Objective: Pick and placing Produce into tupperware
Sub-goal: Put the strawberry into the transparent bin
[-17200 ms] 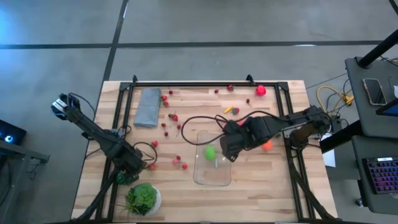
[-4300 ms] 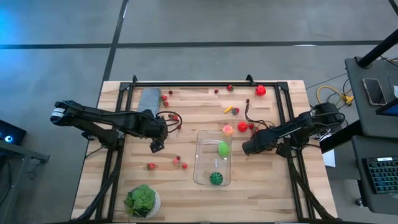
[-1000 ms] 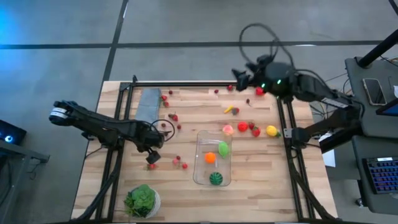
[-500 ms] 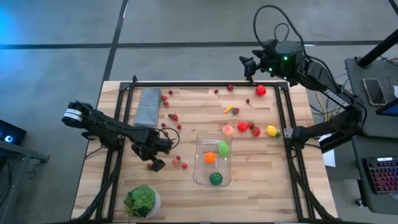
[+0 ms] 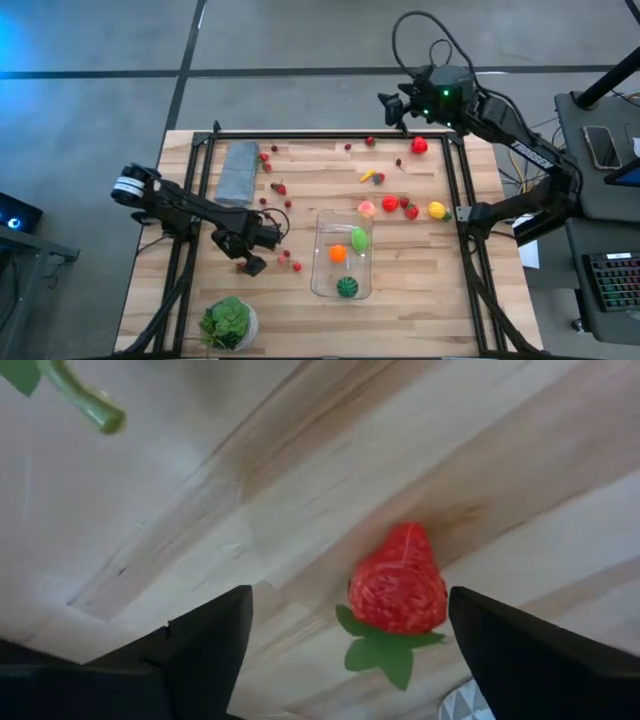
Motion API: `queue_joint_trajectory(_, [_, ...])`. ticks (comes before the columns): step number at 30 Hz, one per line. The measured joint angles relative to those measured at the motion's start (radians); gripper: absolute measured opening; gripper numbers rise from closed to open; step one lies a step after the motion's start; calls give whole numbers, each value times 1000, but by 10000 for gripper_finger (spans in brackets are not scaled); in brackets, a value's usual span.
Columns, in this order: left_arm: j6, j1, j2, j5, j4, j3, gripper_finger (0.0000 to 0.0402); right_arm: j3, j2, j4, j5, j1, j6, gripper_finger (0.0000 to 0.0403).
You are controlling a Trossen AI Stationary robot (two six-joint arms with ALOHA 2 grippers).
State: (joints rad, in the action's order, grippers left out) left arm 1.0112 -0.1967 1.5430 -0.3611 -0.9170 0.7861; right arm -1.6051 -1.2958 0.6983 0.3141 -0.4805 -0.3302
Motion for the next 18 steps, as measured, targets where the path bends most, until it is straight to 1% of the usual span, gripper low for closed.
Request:
queue_joint_trajectory(5, [6,-4,10,2,43,-1,280,1,-11,0,0,0,6,329])
queue_joint_trajectory(18, [59,-26,34,-8,52,1,224,1,-8,0,0,0,71,329])
